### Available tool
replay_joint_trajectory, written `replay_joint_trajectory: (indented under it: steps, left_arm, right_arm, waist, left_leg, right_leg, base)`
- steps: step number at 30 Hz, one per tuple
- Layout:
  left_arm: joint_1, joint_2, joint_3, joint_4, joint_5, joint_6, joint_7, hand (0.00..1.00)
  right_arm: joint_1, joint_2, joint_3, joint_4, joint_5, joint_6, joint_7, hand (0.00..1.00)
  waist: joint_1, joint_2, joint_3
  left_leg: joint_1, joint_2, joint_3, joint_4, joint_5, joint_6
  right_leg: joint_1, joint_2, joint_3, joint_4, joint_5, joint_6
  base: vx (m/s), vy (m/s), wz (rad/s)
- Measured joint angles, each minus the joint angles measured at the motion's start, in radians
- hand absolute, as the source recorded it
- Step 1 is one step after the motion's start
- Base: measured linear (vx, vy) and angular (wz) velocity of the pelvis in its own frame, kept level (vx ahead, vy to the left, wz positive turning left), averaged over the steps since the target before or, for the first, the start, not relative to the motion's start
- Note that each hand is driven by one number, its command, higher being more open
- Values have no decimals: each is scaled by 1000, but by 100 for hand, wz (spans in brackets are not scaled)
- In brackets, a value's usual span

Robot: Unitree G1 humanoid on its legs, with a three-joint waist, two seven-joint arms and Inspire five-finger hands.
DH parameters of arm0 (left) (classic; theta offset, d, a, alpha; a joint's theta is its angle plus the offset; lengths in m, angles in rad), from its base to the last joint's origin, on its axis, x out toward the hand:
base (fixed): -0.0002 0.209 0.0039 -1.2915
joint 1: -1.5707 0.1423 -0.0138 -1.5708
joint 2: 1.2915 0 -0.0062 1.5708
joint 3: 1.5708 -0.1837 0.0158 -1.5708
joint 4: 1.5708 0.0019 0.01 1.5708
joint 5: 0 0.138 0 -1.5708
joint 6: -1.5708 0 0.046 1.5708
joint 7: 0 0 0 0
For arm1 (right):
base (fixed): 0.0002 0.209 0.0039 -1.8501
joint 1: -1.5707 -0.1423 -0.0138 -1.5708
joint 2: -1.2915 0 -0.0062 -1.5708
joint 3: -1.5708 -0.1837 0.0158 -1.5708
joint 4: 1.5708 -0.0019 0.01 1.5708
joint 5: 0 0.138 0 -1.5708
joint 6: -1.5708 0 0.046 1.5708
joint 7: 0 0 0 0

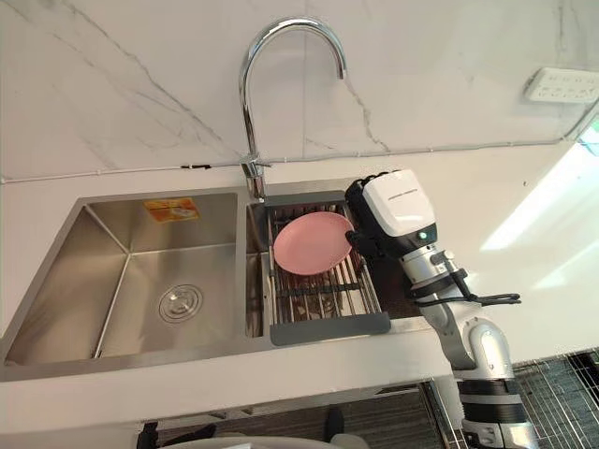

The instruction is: Walk over to the sink, pick up the cup, carry it to the dishwasher, place the cup inside the dishwasher, then close the dishwasher door

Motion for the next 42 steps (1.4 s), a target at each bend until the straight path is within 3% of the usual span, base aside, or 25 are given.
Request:
replay_joint_trajectory:
  steps: [14,22,42]
  left_arm:
    - [-24,24,58,28,-12,5,-4,100]
    - [-18,24,60,31,-6,7,-5,100]
    - [-5,26,60,38,-4,7,-10,100]
  right_arm:
    - [92,-5,7,-7,48,-62,211,100]
    - [137,-27,7,-43,47,-78,237,100]
    - [170,-41,7,-46,17,-63,268,100]
  waist:
    - [1,-28,13]
    - [0,-43,7]
    - [-2,-38,3]
  left_leg:
    - [6,-10,-38,-6,1,17]
    - [12,-12,-35,-11,-4,20]
    - [19,-12,-14,-31,-1,23]
  right_leg:
    - [11,-6,-17,1,2,15]
    - [19,-12,-12,1,-3,21]
    - [6,-6,9,0,-4,21]
  base:
    - [2,14,4]
    - [-26,-4,-1]
    - [-14,-7,-3]
